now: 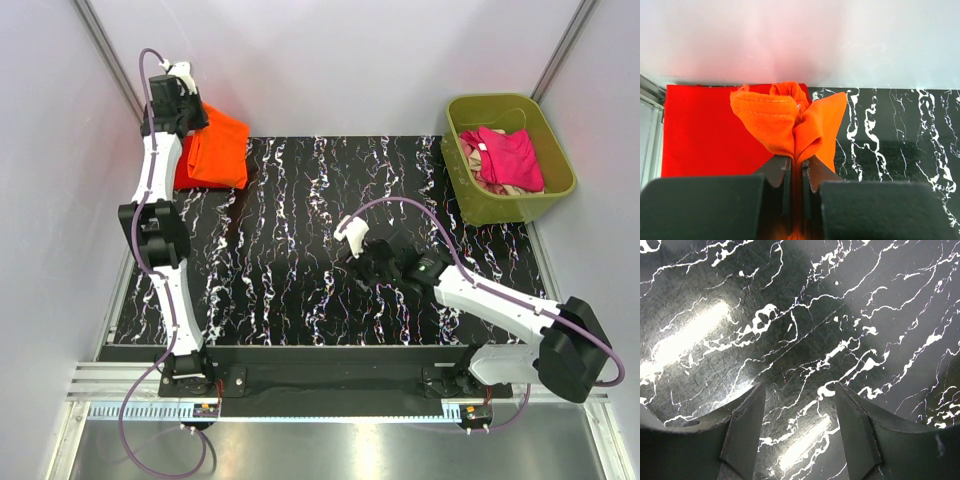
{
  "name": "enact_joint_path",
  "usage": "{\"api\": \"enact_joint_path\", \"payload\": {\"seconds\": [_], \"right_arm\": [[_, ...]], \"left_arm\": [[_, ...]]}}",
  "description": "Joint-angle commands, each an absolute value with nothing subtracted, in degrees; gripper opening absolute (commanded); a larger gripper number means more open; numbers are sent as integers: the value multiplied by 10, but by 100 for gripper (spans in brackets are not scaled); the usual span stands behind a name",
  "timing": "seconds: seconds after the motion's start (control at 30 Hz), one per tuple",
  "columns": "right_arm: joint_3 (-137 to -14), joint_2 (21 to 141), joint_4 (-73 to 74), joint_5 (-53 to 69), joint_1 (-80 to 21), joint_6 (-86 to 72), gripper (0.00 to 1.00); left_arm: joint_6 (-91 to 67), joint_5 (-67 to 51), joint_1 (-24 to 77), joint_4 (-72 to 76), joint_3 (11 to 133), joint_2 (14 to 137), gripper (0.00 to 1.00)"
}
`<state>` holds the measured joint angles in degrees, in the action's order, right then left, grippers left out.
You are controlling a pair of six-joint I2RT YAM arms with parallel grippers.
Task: Fold and stack the t-shirts
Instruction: Neatly place the folded tshirt to the corner
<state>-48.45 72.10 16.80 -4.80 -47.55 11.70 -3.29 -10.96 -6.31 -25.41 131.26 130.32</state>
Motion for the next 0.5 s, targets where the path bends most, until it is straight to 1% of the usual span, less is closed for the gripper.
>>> {"api": "enact_joint_path", "payload": {"seconds": [0.0, 0.47], "right_arm": [[-516, 728, 148, -36, -474, 107, 64], [-526, 747, 149, -24, -474, 106, 64]], "left_arm": [[-34, -133, -73, -191, 1353, 1307, 0], [-26, -143, -101, -174, 1370, 1343, 0]]}}
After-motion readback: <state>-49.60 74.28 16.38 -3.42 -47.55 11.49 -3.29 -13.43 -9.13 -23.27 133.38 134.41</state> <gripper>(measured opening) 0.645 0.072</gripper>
